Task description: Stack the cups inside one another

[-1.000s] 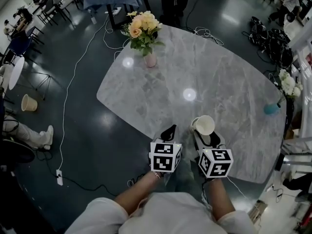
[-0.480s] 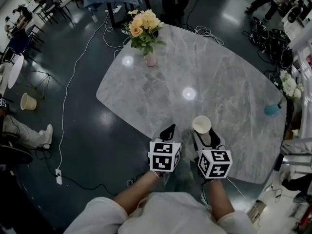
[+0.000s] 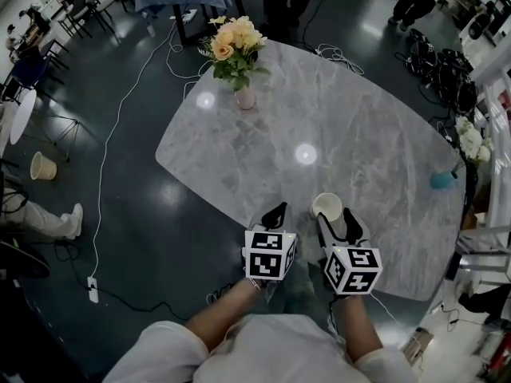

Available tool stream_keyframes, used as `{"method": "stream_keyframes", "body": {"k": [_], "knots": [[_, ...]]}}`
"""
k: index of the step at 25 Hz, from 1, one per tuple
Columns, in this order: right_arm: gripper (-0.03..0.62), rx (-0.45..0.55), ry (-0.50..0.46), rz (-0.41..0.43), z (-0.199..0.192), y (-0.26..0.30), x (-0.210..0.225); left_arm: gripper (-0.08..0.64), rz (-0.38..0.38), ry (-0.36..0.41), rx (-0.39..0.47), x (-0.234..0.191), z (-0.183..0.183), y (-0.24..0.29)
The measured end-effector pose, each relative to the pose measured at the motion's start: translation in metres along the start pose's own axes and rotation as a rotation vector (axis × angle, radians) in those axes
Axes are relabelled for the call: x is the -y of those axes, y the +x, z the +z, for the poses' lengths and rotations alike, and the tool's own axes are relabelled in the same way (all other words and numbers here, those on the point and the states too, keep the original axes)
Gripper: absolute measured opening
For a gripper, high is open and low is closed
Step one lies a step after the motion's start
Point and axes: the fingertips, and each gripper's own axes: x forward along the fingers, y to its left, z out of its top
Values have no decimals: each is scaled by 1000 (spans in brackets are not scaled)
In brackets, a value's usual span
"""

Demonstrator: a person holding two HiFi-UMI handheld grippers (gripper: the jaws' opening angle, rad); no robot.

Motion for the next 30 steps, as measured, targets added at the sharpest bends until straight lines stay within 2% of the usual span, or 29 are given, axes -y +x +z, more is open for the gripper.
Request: {"method": "stream_keyframes", "body": {"k": [5,9,10,13,21,30], "knots": [[231,23,27,-64,5,-3,13,-5,-3,-4,10,-1,4,0],[225,55,48,-78,13,-8,18,-5,-5,-5,19,-2,8,-2],[215,62,48,-86,15,-9,19,-5,-4,-5,21,-2,9,-2],[130,79,41,-117,21,-13,23,-5,-8,-4,29,-1,14,-4],[27,100,62,-180,27,-24,33,-5,-27,5,52,1,23,-9],[17,123,88,-250,23,-47,56,-5,-47,33,59,9,26,-12]]}}
